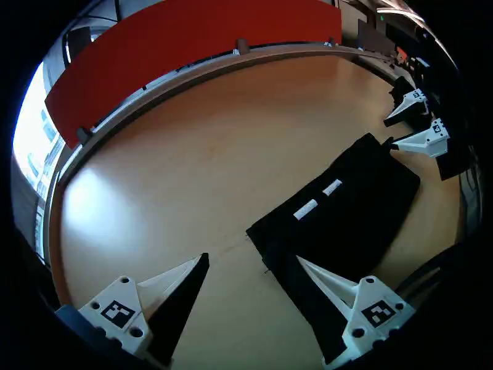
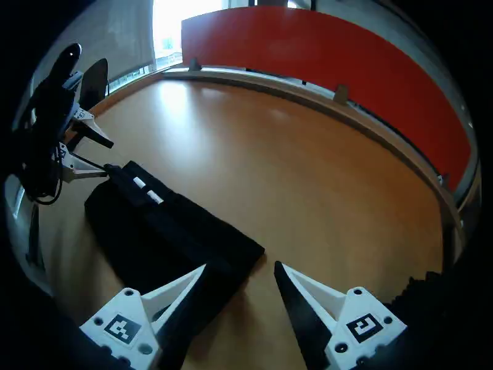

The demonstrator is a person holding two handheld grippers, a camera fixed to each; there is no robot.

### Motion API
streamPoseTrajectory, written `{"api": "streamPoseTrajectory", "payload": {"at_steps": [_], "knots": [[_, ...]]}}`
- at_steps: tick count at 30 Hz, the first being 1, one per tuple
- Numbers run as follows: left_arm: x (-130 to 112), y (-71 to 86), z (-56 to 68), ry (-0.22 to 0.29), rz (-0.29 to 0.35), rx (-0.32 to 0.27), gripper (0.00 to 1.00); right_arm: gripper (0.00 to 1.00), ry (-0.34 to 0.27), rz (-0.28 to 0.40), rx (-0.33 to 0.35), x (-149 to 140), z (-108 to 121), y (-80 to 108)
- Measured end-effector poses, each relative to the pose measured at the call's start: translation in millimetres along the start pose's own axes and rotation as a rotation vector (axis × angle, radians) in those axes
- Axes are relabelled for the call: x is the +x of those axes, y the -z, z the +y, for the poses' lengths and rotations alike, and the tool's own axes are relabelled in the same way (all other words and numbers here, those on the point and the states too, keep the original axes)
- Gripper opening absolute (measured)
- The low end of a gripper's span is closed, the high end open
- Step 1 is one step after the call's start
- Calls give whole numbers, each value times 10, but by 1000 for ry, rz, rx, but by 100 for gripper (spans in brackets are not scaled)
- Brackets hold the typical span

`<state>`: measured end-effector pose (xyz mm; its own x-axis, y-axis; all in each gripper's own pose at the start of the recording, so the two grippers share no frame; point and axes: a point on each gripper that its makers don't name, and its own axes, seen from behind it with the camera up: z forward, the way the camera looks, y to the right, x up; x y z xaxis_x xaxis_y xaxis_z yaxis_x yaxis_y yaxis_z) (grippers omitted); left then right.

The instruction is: Fold towel

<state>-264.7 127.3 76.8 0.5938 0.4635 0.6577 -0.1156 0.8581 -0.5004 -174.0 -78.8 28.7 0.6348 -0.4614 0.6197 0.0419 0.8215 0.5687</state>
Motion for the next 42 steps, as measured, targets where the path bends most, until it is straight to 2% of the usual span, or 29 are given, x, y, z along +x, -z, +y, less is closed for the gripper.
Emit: {"api": "streamPoseTrajectory", "payload": {"at_steps": [6,10,12,14,18,25,42], "knots": [[62,14,-91,6,14,29,94,81,5,9,-8,31,39,8],[102,27,-153,8,23,48,94,87,10,14,-13,42,62,11],[121,40,-178,11,29,53,94,94,14,19,-14,50,68,15],[126,62,-184,20,33,53,94,100,17,26,-12,62,61,22],[105,103,-174,42,36,46,94,100,19,35,-7,72,37,51],[5,199,-92,66,36,32,94,100,16,41,2,26,-53,140],[-400,494,236,130,34,20,94,100,0,44,-1,-296,-326,479]]}}
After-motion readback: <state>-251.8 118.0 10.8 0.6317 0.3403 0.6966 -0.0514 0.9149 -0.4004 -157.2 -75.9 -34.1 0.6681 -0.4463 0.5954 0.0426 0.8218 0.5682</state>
